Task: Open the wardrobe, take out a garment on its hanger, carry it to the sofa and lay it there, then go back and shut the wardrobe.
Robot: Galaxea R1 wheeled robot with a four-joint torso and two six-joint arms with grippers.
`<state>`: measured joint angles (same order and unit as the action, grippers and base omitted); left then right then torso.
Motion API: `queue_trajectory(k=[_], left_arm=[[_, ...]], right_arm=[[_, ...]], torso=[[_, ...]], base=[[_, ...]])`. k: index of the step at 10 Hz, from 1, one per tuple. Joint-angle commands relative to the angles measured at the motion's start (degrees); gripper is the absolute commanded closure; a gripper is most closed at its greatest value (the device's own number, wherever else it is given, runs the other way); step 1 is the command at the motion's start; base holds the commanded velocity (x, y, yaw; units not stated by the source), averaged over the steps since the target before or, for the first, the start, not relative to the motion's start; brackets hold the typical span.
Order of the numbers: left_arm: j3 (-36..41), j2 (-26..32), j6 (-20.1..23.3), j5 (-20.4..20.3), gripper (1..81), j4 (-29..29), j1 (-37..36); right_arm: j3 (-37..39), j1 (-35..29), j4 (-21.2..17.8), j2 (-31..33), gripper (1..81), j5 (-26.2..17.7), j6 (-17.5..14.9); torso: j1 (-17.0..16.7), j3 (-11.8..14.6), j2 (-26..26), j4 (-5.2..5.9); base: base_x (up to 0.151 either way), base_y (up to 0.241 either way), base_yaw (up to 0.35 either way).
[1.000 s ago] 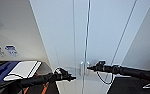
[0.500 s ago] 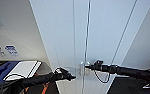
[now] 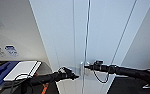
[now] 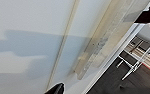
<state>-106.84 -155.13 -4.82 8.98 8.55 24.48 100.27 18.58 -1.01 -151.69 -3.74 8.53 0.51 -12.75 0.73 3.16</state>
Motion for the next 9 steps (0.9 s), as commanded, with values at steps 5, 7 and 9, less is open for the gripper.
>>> queue_trajectory(k=[5, 7, 9], left_arm=[[-6.9, -6.7, 0.0, 0.8, 1.0, 0.4, -11.3], [-8.8, -9.1, -0.1, 0.5, 1.0, 0.4, -11.9], [-12.2, -11.6, 0.0, 0.8, 1.0, 0.4, -11.7]], right_arm=[[-1.8, -9.6, 0.0, -1.4, 1.0, 0.0, 0.1], [-1.5, -9.2, 0.1, -1.8, 1.0, 0.0, 0.1], [-1.4, -9.1, 0.2, -1.9, 1.0, 0.1, 0.1]], torso=[[0.0, 0.0, 0.0, 0.00], [0.0, 0.0, 0.0, 0.00], [0.0, 0.0, 0.0, 0.00]], base=[[0.000, 0.000, 0.000], [0.000, 0.000, 0.000], [0.000, 0.000, 0.000]])
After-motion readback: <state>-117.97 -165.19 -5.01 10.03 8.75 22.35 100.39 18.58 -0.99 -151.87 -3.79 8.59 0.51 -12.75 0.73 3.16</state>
